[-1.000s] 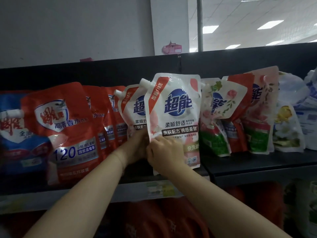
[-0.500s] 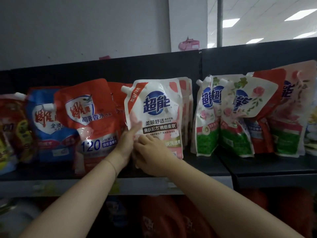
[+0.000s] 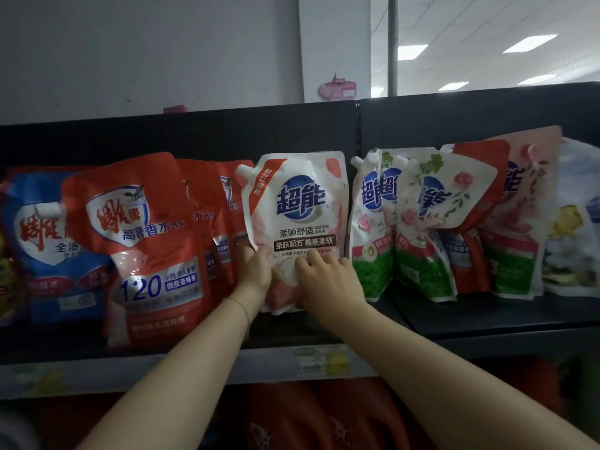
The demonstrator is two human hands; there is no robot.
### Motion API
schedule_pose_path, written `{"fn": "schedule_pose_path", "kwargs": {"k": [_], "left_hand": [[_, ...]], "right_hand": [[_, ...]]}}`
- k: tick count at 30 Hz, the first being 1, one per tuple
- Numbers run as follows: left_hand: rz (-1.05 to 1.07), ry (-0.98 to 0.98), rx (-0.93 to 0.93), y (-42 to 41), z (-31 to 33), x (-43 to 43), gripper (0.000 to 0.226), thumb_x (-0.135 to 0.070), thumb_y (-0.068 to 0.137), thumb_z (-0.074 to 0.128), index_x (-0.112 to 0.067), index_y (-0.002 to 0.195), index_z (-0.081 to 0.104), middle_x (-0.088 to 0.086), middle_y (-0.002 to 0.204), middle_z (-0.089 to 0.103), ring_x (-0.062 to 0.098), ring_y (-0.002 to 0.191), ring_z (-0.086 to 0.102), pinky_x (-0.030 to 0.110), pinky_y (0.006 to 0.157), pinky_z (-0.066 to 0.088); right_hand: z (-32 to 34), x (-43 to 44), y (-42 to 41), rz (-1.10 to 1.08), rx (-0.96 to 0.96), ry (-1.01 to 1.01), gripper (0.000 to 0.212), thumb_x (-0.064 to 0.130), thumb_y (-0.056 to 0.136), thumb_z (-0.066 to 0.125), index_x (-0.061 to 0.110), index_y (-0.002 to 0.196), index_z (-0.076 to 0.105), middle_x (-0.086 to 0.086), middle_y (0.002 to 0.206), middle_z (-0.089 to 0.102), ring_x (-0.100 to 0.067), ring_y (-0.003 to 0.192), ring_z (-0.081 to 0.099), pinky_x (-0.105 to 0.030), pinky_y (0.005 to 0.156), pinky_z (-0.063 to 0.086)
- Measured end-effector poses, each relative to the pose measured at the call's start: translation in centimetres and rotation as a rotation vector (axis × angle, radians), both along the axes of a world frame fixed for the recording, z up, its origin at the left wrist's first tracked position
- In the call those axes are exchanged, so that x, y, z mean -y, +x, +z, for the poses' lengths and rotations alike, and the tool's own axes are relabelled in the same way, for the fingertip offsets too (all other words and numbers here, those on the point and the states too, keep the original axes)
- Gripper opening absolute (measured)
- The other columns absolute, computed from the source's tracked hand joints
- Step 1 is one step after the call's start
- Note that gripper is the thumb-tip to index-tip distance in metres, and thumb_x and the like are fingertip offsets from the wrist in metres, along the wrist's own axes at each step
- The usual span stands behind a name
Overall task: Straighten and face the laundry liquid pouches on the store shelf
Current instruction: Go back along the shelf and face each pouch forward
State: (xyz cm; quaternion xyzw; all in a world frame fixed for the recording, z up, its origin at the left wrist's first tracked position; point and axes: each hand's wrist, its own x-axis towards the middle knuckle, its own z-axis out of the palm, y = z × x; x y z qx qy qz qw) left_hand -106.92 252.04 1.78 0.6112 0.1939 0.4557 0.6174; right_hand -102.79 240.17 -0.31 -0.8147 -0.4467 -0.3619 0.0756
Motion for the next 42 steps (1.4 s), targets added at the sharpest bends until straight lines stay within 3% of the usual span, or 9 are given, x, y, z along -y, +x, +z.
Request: {"fn": "schedule_pose_path", "kwargs": {"k": [2,5,8,16,22,28,31,36,42], "left_hand": [[0.105,0.199,-0.117,0.0,-0.4,0.2,0.007,-0.013,0.096,0.048,-0.006,0.096,0.046,0.005,0.101,0.053,0.02,0.096,0.053,0.03,0.085,0.044],[0.202,0.352,-0.164,-0.7,-1.9,-0.3,0.039,-0.018,0.095,0.054,-0.001,0.123,0.032,0.004,0.121,0.039,0.015,0.11,0.039,0.026,0.093,0.033],[0.377,0.526,-0.128,-1.7,-2.9,-0.4,0.044,-0.014,0.086,0.065,-0.001,0.116,0.037,0.011,0.118,0.043,0.02,0.108,0.043,0.032,0.093,0.038],[0.439,0.916,-0.174,-3.3,-2.5,4.6,0.025,-0.008,0.08,0.063,-0.013,0.096,0.044,0.002,0.101,0.044,0.016,0.091,0.044,0.026,0.08,0.038],[0.107,0.914,-0.427,0.3,-2.1,10.8,0.018,-0.022,0.084,0.06,-0.019,0.093,0.045,0.003,0.094,0.055,0.021,0.082,0.057,0.032,0.07,0.048],[-0.017,0.596,-0.764,5.1,-2.3,14.5,0.079,-0.036,0.081,0.065,-0.011,0.141,0.019,0.014,0.136,0.04,0.032,0.12,0.045,0.036,0.097,0.044],[0.179,0.64,-0.777,6.2,-3.2,15.2,0.073,-0.034,0.082,0.064,-0.009,0.135,0.021,0.019,0.134,0.037,0.037,0.119,0.043,0.041,0.099,0.041],[0.349,0.744,-0.679,6.6,-4.8,15.4,0.059,-0.027,0.081,0.065,-0.009,0.125,0.031,0.019,0.121,0.044,0.038,0.11,0.048,0.043,0.09,0.042],[0.387,0.73,-0.613,6.8,-5.2,15.4,0.057,-0.025,0.083,0.064,-0.011,0.126,0.03,0.016,0.118,0.044,0.034,0.107,0.049,0.038,0.08,0.043]], "right_hand": [[0.3,-0.1,0.0,-0.025,-0.016,-0.009,0.036,0.021,0.061,0.078,0.013,0.092,0.061,-0.005,0.088,0.06,-0.029,0.074,0.063,-0.034,0.058,0.041],[0.0,-0.2,-0.1,0.029,-0.053,-0.005,0.041,0.022,0.067,0.077,0.012,0.101,0.057,-0.006,0.098,0.056,-0.028,0.077,0.062,-0.031,0.054,0.034],[-0.5,0.6,0.5,0.149,-0.175,-0.02,0.041,0.031,0.08,0.067,0.014,0.111,0.046,-0.003,0.112,0.046,-0.028,0.091,0.057,-0.033,0.06,0.04],[0.2,6.0,2.6,0.217,-0.294,0.215,0.025,0.037,0.089,0.054,0.018,0.073,0.05,0.007,0.074,0.052,-0.016,0.064,0.052,-0.029,0.057,0.044],[-0.9,12.6,6.8,-0.001,-0.407,0.427,0.035,0.037,0.089,0.056,0.012,0.064,0.054,0.001,0.061,0.053,-0.019,0.061,0.052,-0.029,0.054,0.039],[-1.1,15.5,9.9,-0.176,-0.444,0.463,0.048,0.06,0.082,0.057,0.021,0.057,0.043,0.001,0.062,0.052,-0.025,0.069,0.058,-0.029,0.057,0.04],[-1.8,15.7,10.9,-0.218,-0.455,0.471,0.047,0.065,0.079,0.057,0.022,0.066,0.043,-0.001,0.072,0.059,-0.027,0.076,0.063,-0.029,0.057,0.038],[-2.0,15.5,11.5,-0.244,-0.468,0.556,0.08,0.063,0.077,0.064,0.01,0.129,0.033,-0.009,0.119,0.055,-0.032,0.099,0.062,-0.033,0.063,0.039],[-2.4,14.8,12.0,-0.275,-0.383,0.397,0.08,0.065,0.081,0.058,0.011,0.135,0.033,-0.012,0.127,0.05,-0.03,0.109,0.055,-0.033,0.071,0.046]]}}
